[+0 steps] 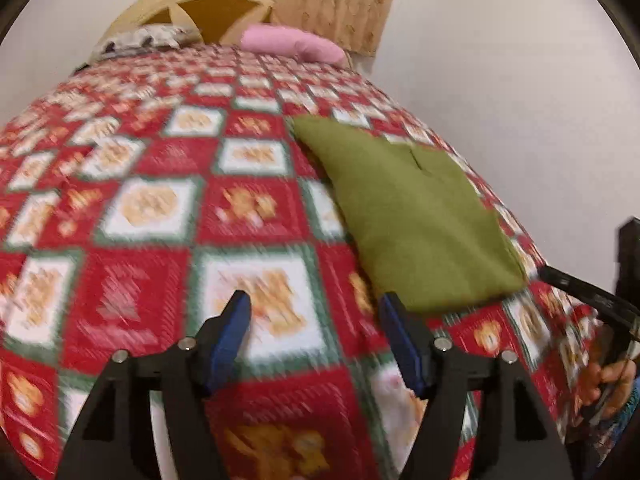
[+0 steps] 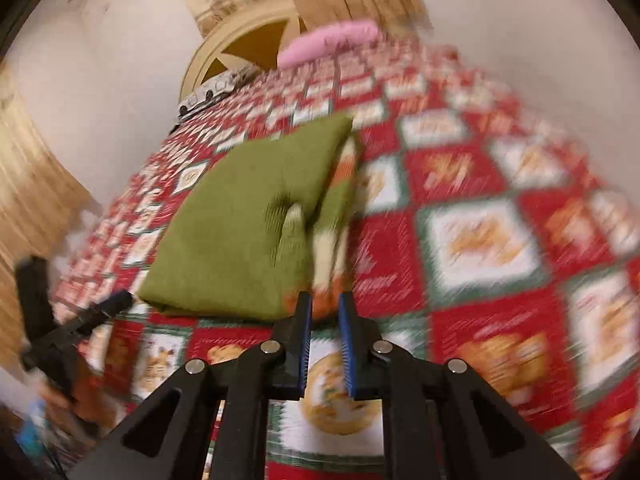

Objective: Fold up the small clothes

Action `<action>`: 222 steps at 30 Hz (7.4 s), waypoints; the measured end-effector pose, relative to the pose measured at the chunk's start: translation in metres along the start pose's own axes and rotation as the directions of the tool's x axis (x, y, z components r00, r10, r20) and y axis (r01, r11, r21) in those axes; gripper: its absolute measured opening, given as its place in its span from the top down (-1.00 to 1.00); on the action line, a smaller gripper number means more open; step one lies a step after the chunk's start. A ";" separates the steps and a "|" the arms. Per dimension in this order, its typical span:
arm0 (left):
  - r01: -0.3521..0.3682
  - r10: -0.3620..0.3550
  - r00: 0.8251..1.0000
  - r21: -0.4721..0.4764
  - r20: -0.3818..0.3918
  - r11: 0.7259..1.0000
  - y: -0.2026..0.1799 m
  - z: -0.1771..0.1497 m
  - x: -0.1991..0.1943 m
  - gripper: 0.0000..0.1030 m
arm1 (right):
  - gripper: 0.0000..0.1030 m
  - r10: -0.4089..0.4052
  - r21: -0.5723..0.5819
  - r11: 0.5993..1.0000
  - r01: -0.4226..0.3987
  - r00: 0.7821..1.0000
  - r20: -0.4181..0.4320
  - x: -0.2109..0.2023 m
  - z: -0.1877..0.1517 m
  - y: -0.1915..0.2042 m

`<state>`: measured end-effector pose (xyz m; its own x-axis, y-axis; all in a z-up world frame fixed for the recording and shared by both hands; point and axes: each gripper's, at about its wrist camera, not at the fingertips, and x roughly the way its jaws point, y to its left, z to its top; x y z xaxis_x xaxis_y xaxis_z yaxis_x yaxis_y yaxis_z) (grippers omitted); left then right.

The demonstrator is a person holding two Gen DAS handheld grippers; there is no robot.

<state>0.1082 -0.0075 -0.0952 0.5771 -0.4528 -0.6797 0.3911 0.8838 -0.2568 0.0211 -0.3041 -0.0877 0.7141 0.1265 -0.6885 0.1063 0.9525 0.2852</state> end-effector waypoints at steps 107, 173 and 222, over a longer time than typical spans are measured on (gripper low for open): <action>0.137 -0.083 0.980 0.314 -0.179 0.939 -0.303 0.009 0.135 0.13 | 0.34 -0.296 0.204 0.940 0.274 0.952 0.081 -0.058 -0.013 -0.198; 0.150 -0.069 0.956 0.272 -0.285 0.951 -0.239 -0.072 0.043 -0.17 | 0.42 -0.090 0.440 0.893 0.091 0.996 -0.024 -0.145 -0.157 -0.149; -0.148 -0.002 0.943 0.422 0.334 0.895 -0.266 -0.088 -0.150 -1.00 | -0.52 -0.504 0.083 0.837 0.541 0.703 0.502 -0.343 -0.167 0.045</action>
<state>-0.1459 -0.1641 0.0147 0.7827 -0.4677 -0.4108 0.5670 0.8080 0.1605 -0.3343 -0.2581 0.0499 0.7955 -0.5305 -0.2929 0.5328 0.8425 -0.0788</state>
